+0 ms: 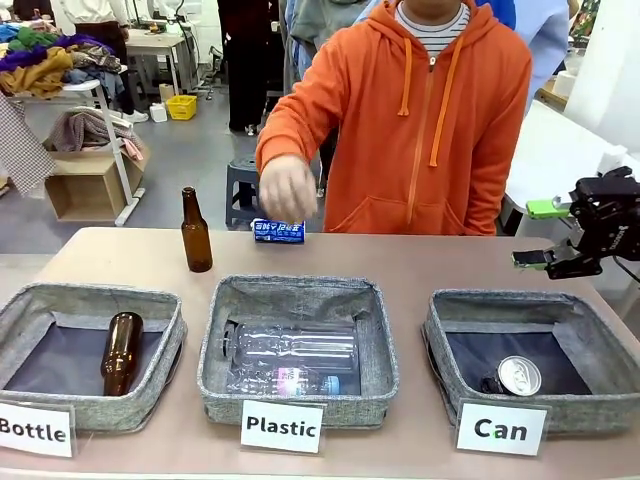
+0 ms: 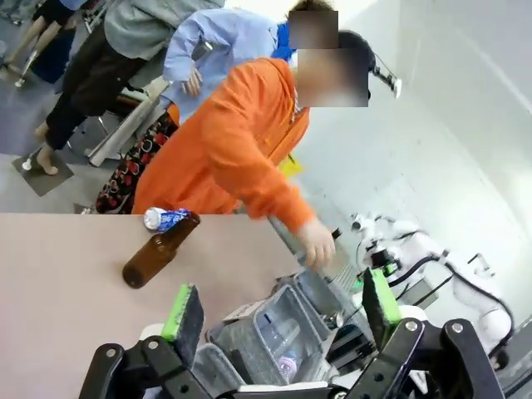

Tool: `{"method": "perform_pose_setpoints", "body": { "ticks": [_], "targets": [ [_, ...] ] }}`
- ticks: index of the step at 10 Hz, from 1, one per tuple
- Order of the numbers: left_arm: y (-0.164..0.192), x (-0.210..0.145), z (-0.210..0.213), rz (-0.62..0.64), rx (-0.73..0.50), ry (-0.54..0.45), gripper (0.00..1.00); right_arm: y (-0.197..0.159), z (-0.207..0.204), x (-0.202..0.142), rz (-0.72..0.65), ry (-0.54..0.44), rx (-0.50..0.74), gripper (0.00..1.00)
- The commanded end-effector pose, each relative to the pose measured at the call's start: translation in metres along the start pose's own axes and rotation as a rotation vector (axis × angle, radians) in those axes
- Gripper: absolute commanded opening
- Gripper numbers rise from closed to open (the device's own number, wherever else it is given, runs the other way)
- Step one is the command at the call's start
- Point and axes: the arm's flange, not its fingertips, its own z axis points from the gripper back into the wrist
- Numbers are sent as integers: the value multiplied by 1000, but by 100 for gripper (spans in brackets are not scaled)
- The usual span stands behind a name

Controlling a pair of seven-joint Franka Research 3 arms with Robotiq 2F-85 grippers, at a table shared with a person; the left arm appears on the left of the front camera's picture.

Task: Sort the can waste into the basket.
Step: Pick up the can waste from the table and place it in the right Fabric basket.

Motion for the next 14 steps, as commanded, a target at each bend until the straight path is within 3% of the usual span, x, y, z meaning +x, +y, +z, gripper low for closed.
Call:
{"method": "perform_pose_setpoints", "body": {
  "ticks": [1, 4, 5, 7, 11, 12, 14],
  "targets": [
    [-45, 0, -67, -106, 69, 148, 100, 5, -2, 1, -9, -6, 17, 100],
    [-108, -9, -223, -384, 228, 495, 100, 5, -2, 1, -9, -6, 17, 100],
    [-120, -15, -271, -524, 296, 549, 100, 5, -2, 1, -9, -6, 17, 100],
    [-142, -46, -353, -797, 273, 767, 100, 5, -2, 1, -9, -6, 17, 100],
    [-145, -96, -441, -1127, 349, 1039, 100, 5, -2, 1, -9, -6, 17, 100],
    [-141, -100, -450, -1177, 403, 1041, 100, 5, -2, 1, -9, -6, 17, 100],
    [-144, -107, -443, -1141, 316, 1051, 100, 5, -2, 1, -9, -6, 17, 100]
  ]
}}
